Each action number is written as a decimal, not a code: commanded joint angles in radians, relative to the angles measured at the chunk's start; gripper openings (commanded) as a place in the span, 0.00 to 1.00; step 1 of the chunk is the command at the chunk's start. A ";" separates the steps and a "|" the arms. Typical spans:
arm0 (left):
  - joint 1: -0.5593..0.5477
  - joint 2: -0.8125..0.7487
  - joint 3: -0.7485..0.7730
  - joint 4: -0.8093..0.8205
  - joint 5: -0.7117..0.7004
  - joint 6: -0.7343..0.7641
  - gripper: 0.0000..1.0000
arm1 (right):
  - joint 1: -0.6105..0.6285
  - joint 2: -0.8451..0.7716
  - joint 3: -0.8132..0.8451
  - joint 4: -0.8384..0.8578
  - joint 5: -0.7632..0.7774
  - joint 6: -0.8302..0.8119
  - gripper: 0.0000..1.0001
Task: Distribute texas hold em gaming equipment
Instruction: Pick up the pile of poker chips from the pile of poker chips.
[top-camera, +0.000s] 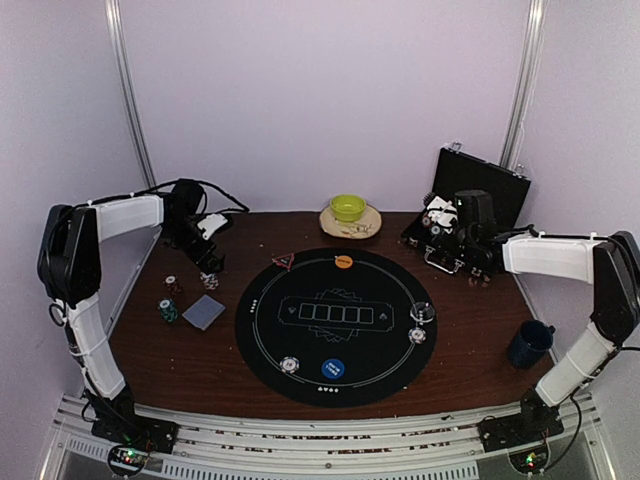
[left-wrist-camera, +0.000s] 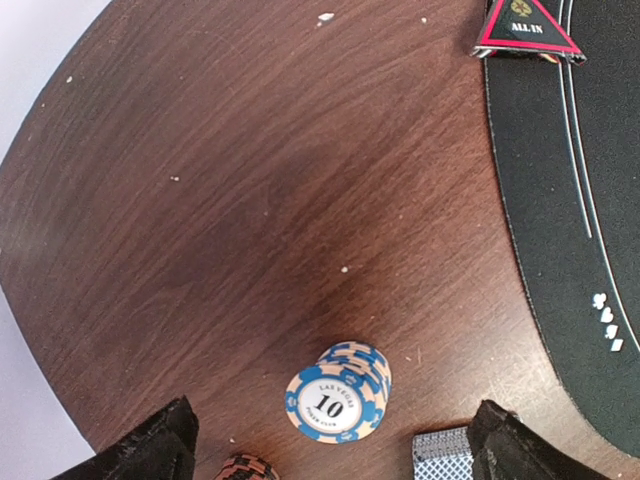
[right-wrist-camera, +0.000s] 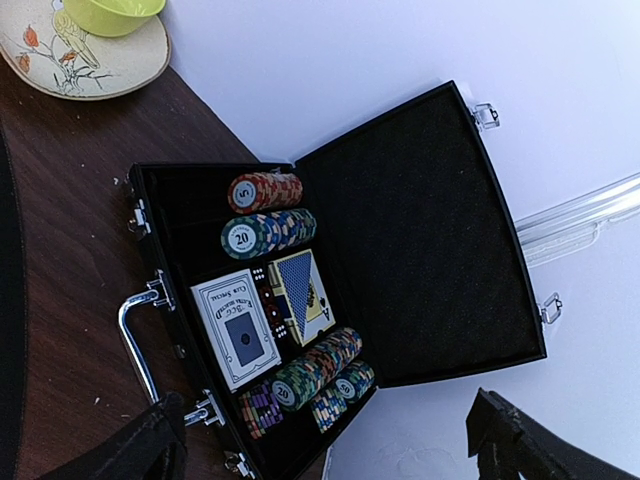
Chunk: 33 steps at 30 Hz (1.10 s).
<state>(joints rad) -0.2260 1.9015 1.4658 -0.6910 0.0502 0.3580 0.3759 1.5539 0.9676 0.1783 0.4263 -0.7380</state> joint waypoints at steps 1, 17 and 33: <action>0.014 0.035 -0.007 -0.007 0.037 -0.014 0.97 | 0.009 0.009 -0.018 0.030 0.027 -0.010 1.00; 0.040 0.102 -0.007 -0.010 0.044 -0.026 0.84 | 0.011 0.017 -0.021 0.036 0.031 -0.011 1.00; 0.045 0.109 0.002 -0.010 0.053 -0.038 0.64 | 0.014 0.024 -0.023 0.044 0.040 -0.010 1.00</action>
<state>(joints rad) -0.1905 2.0144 1.4658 -0.7063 0.0872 0.3302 0.3820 1.5639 0.9562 0.1993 0.4465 -0.7387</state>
